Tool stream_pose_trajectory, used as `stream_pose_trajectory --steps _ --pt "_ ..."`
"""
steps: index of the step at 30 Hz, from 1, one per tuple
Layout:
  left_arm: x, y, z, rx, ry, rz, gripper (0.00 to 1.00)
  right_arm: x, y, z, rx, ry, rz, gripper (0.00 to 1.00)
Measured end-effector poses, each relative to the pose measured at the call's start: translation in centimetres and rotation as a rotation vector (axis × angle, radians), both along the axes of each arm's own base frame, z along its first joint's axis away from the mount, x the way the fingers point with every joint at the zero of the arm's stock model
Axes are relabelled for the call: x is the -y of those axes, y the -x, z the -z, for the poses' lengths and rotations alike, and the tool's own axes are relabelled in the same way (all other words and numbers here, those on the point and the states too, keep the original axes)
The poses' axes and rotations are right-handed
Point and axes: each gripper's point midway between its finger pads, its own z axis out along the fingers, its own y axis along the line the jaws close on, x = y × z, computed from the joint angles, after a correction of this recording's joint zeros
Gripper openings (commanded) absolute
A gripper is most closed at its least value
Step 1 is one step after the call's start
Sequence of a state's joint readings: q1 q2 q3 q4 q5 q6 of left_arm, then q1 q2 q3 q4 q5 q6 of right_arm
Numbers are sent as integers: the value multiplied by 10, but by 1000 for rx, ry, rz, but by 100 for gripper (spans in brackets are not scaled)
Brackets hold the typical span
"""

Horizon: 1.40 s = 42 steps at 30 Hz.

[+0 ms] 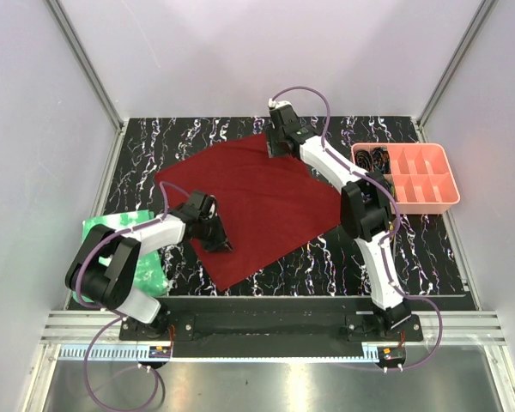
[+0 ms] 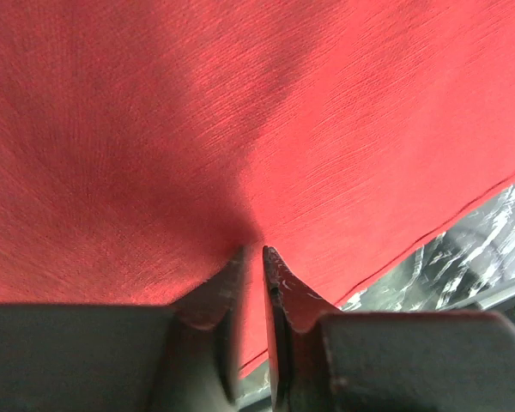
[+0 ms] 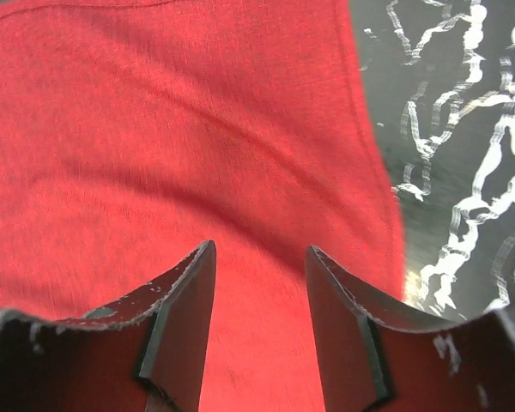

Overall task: Fold the napkin into a case and place the utensils inside
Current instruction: Flatten out the crumpled napkin at the center of the board.

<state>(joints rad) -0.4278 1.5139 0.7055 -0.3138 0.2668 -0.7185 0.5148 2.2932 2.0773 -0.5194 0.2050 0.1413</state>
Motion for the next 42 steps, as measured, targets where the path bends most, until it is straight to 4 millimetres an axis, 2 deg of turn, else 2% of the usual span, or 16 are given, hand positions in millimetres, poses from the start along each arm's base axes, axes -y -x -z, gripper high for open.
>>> stream_pose_trajectory --steps 3,6,11,14,17,20,26,29,31,32,34,35,36,39,41,42 --pt "-2 7 0 -21 5 -17 16 -7 -7 18 -23 -24 -5 55" --pt "-9 10 1 -34 -17 -36 16 -9 -9 43 -69 -33 -13 55" --pt "-28 15 1 -75 -43 -84 17 -7 -15 81 -125 -30 -18 55" --pt "-38 19 2 -91 -61 -96 18 -2 -19 95 -145 -29 -10 56" --pt "-44 19 0 -94 -94 -78 20 4 -25 94 -145 -49 5 56" --pt "-48 15 1 -109 -132 -53 20 21 -35 96 -146 -62 46 56" --pt "-46 -27 0 -109 -131 6 21 70 -51 97 -167 -87 170 58" --pt "-54 -42 -2 -81 -139 7 29 86 -56 96 -167 -90 194 65" --pt "-62 -47 -4 -70 -160 8 42 91 -56 96 -175 -83 191 73" --pt "-65 -48 -5 -64 -167 10 45 92 -56 96 -176 -81 188 75" --pt "-69 -50 -13 -38 -171 14 52 91 -52 95 -194 -82 176 83" --pt "-69 -51 -21 -14 -165 18 52 89 -48 94 -208 -84 172 95" --pt "-68 -51 -30 10 -159 22 53 89 -43 92 -224 -83 175 99" --pt "-62 -52 -67 132 -104 18 54 92 -15 81 -286 -75 197 100" --pt "-60 -43 -86 197 -67 7 54 96 11 64 -320 -81 215 100" --pt "-60 -35 -92 224 -48 -12 54 99 30 53 -339 -85 227 100"
